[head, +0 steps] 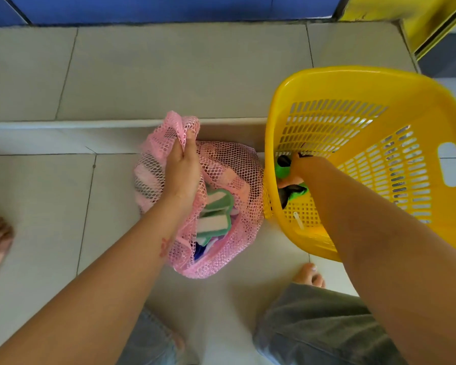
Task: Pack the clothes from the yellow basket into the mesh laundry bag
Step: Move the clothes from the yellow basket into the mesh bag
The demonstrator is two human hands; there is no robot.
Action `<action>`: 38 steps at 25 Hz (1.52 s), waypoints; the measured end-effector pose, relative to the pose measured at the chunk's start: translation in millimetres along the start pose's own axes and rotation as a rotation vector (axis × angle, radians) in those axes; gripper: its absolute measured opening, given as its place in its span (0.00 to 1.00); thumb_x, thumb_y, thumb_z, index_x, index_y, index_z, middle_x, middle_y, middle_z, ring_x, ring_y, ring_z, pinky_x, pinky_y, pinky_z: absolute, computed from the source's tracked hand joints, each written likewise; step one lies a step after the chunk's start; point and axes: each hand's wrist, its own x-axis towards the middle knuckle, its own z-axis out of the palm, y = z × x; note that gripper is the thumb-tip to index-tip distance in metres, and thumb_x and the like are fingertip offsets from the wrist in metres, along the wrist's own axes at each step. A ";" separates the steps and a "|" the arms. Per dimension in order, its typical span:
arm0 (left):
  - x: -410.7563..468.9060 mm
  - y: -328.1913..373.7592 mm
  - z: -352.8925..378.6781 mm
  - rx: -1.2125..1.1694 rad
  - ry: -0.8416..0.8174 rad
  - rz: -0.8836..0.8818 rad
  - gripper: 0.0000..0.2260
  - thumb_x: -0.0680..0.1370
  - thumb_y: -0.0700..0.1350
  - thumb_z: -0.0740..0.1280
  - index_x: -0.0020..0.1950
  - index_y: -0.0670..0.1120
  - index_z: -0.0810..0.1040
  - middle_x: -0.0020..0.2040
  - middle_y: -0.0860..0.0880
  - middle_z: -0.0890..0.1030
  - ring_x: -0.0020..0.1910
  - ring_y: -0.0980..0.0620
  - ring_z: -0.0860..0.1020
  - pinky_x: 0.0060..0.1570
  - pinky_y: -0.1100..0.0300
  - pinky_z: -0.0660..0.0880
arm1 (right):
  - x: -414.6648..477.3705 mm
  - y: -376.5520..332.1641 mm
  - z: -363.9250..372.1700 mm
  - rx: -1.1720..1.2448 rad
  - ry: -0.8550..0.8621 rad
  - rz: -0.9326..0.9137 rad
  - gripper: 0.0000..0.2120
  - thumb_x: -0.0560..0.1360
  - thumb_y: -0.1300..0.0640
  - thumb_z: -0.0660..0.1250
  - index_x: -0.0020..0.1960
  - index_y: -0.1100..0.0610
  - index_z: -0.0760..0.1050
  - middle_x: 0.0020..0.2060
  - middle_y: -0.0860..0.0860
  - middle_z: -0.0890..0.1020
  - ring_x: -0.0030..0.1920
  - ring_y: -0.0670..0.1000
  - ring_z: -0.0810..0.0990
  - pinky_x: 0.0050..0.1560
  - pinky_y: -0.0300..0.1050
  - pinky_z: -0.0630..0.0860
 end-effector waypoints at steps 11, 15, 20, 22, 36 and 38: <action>-0.2 6.5 -16.4 -0.015 0.027 -0.002 0.26 0.81 0.64 0.49 0.77 0.54 0.61 0.74 0.49 0.68 0.72 0.47 0.66 0.72 0.46 0.63 | -17.4 6.9 -18.7 0.144 0.071 -0.130 0.22 0.75 0.66 0.64 0.69 0.61 0.68 0.60 0.62 0.77 0.54 0.61 0.82 0.47 0.52 0.81; -29.6 20.2 -40.7 -0.023 0.029 0.051 0.24 0.82 0.60 0.49 0.76 0.52 0.63 0.74 0.49 0.68 0.73 0.47 0.66 0.72 0.50 0.62 | -66.1 19.1 -39.6 0.547 0.228 -0.151 0.20 0.74 0.68 0.62 0.65 0.60 0.71 0.54 0.64 0.79 0.42 0.62 0.82 0.36 0.52 0.81; -67.3 27.6 -86.7 -0.008 0.021 0.139 0.23 0.83 0.57 0.50 0.73 0.48 0.68 0.63 0.50 0.75 0.62 0.53 0.73 0.63 0.59 0.66 | -151.1 23.1 -69.4 0.768 0.685 -0.045 0.21 0.70 0.64 0.64 0.63 0.59 0.73 0.55 0.64 0.80 0.54 0.65 0.80 0.52 0.57 0.79; -80.2 27.4 -105.8 0.009 0.011 0.167 0.21 0.84 0.55 0.50 0.72 0.47 0.68 0.56 0.53 0.76 0.50 0.59 0.73 0.54 0.65 0.64 | -194.3 13.3 -83.5 0.810 0.843 -0.050 0.21 0.70 0.62 0.65 0.63 0.58 0.73 0.56 0.62 0.80 0.57 0.66 0.78 0.55 0.57 0.77; -79.9 7.8 -161.1 -0.040 -0.048 0.194 0.21 0.83 0.57 0.52 0.73 0.50 0.69 0.62 0.56 0.73 0.61 0.60 0.70 0.55 0.69 0.64 | -218.1 -191.1 40.2 0.349 0.565 -0.717 0.25 0.76 0.52 0.65 0.72 0.51 0.65 0.75 0.55 0.63 0.71 0.61 0.66 0.68 0.54 0.66; -76.7 6.2 -162.2 -0.014 -0.082 0.213 0.20 0.83 0.57 0.53 0.73 0.53 0.69 0.62 0.58 0.72 0.59 0.63 0.68 0.54 0.70 0.63 | -197.2 -204.6 56.8 0.132 0.513 -0.724 0.28 0.78 0.44 0.60 0.76 0.47 0.58 0.78 0.54 0.55 0.77 0.60 0.55 0.75 0.55 0.54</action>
